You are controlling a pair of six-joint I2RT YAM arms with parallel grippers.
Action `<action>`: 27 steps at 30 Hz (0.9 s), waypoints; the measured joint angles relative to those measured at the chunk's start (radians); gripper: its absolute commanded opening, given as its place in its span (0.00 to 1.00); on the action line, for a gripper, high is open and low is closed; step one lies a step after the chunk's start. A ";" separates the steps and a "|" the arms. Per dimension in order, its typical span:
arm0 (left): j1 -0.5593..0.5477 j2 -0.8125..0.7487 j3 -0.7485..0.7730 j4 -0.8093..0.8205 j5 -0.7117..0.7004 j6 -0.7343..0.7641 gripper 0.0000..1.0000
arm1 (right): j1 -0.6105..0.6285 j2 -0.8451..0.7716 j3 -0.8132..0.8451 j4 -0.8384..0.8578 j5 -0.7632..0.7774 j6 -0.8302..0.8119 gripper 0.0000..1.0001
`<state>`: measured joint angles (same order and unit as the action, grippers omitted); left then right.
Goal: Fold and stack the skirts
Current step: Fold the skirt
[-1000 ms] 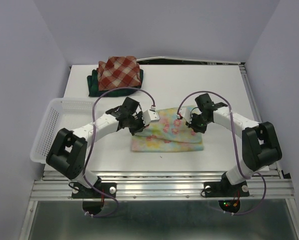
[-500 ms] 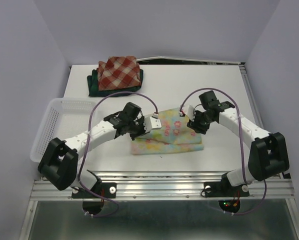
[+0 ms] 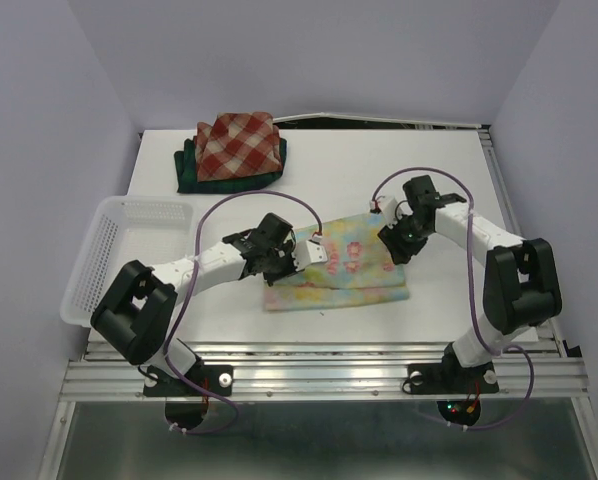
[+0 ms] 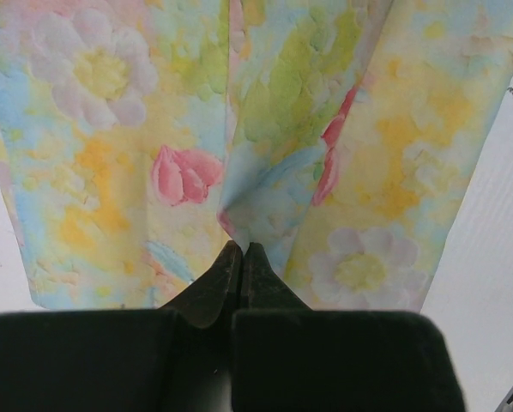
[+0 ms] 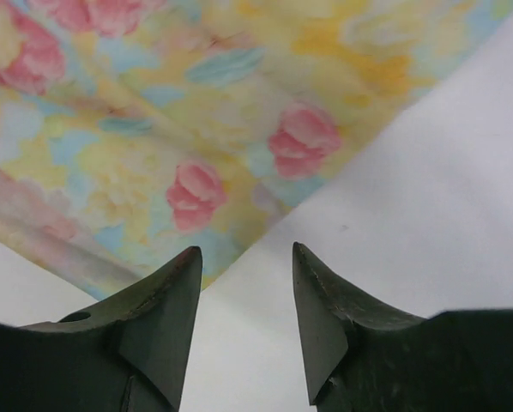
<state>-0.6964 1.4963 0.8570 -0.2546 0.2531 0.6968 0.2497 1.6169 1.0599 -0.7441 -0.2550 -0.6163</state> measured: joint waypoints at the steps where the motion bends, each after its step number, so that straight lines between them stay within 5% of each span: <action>1: -0.003 0.000 0.000 0.005 -0.005 -0.003 0.00 | -0.016 0.008 0.031 0.002 -0.001 0.031 0.49; 12: -0.022 0.000 -0.010 0.036 -0.043 -0.018 0.00 | -0.047 0.130 0.113 -0.047 -0.040 0.288 0.46; 27: -0.030 0.000 -0.013 0.049 -0.049 -0.025 0.00 | -0.081 0.168 0.113 -0.072 0.015 0.408 0.47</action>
<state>-0.7261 1.4963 0.8440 -0.2054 0.2039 0.6720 0.1684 1.7851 1.1725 -0.8165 -0.2401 -0.2081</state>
